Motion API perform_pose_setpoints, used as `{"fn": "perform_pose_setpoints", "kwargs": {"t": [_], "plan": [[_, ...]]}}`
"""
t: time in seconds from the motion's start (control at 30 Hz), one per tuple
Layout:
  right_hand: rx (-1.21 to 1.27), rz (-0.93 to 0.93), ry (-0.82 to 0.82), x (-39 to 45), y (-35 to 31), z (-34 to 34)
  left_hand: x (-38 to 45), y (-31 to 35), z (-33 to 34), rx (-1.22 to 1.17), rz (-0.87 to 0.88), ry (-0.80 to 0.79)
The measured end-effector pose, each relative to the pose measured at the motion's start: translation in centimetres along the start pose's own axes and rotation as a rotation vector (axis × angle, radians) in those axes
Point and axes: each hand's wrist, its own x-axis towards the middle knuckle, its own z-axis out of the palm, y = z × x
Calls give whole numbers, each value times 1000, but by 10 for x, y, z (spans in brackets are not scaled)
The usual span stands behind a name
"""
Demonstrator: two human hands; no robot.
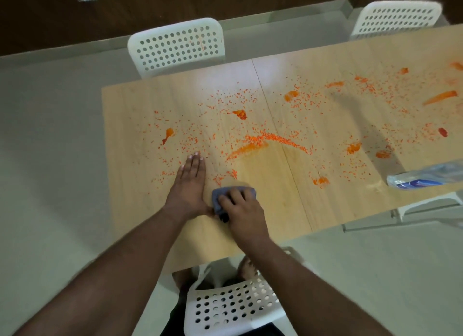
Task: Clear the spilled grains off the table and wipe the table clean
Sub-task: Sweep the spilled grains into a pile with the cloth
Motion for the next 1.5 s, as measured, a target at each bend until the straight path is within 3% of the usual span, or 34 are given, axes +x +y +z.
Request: {"fn": "perform_pose_setpoints", "kwargs": {"t": [0.3, 0.4, 0.57, 0.73, 1.1, 1.27, 1.5], "plan": [[-29, 328, 5, 128, 26, -21, -4, -11, 2, -28, 34, 1], [19, 389, 69, 133, 21, -30, -9, -22, 1, -17, 30, -12], [11, 258, 109, 55, -37, -15, -18, -51, -5, -20, 67, -32], [-28, 156, 38, 14, -76, 24, -13, -76, -10, -7, 117, -5], [46, 550, 176, 147, -47, -4, -20, -105, -7, 32, 169, -17], [53, 489, 217, 87, -100, -1, -32, -136, -18, 31, 167, -9], [7, 304, 78, 28, -149, 49, -29, -151, -18, 1, 173, -10]]}}
